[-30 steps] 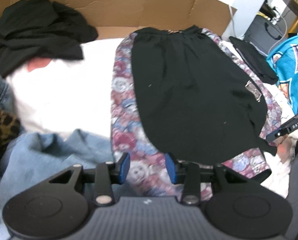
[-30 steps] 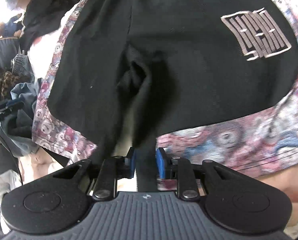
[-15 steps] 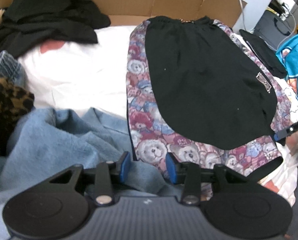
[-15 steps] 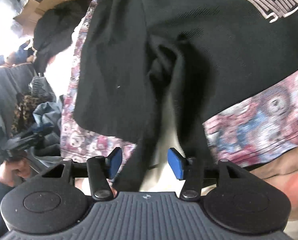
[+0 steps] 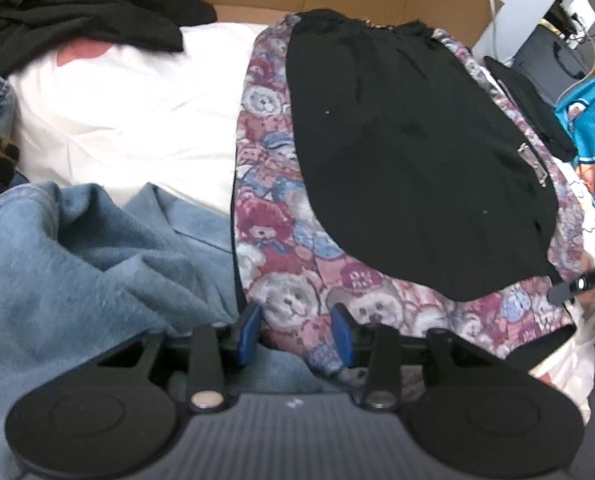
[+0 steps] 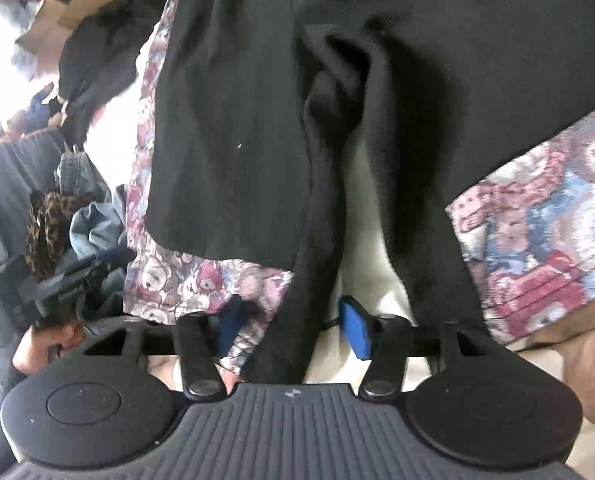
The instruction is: Fold clothes
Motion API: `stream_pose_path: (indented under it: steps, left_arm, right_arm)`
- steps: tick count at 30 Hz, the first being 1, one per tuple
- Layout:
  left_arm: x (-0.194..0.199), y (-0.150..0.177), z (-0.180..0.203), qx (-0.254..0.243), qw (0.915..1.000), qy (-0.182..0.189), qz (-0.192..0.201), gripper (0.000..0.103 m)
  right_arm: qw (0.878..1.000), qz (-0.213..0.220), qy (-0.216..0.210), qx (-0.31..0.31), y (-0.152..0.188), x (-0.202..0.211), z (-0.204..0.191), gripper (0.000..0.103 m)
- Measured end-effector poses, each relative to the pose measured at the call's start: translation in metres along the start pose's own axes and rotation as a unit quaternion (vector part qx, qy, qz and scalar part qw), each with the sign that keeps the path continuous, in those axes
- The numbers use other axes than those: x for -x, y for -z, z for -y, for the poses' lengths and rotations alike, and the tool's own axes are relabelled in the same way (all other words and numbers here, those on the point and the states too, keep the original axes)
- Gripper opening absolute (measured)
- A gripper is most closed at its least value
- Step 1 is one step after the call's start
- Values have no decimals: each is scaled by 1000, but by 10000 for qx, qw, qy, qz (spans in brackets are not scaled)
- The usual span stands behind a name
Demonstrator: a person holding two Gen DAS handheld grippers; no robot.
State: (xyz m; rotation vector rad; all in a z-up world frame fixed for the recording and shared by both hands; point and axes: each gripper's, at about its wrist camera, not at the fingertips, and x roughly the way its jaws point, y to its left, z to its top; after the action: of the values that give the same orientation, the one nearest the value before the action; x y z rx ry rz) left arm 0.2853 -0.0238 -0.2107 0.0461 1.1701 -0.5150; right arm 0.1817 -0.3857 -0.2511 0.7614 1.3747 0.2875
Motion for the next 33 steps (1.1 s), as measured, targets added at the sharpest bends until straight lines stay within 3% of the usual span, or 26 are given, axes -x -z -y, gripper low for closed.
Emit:
stream_pose_path:
  steps: [1, 4, 10, 22, 26, 30, 33]
  left_arm:
    - [-2, -1, -1, 21, 10000, -7, -17, 42]
    - [-6, -4, -5, 93, 10000, -22, -31, 42]
    - [-3, -4, -6, 165, 9999, -51, 11, 43]
    - [0, 7, 1, 213, 9995, 204, 93, 51]
    - [3, 9, 0, 274, 9983, 483, 166, 54]
    - [9, 14, 2, 445, 9932, 1059, 202, 55]
    - [8, 19, 12, 220, 9931, 1145, 97, 55]
  right_arm:
    - [10000, 2, 50, 63, 0, 1, -1, 5]
    - [9996, 132, 132, 211, -2, 15, -1, 1]
    - [9979, 518, 316, 217, -9, 49, 11, 0]
    - [9961, 799, 368, -37, -18, 52, 34, 0]
    - [9953, 872, 411, -19, -25, 55, 34, 0]
    - [9955, 865, 382, -25, -26, 54, 35, 0]
    - [9959, 840, 341, -66, -24, 51, 38, 0]
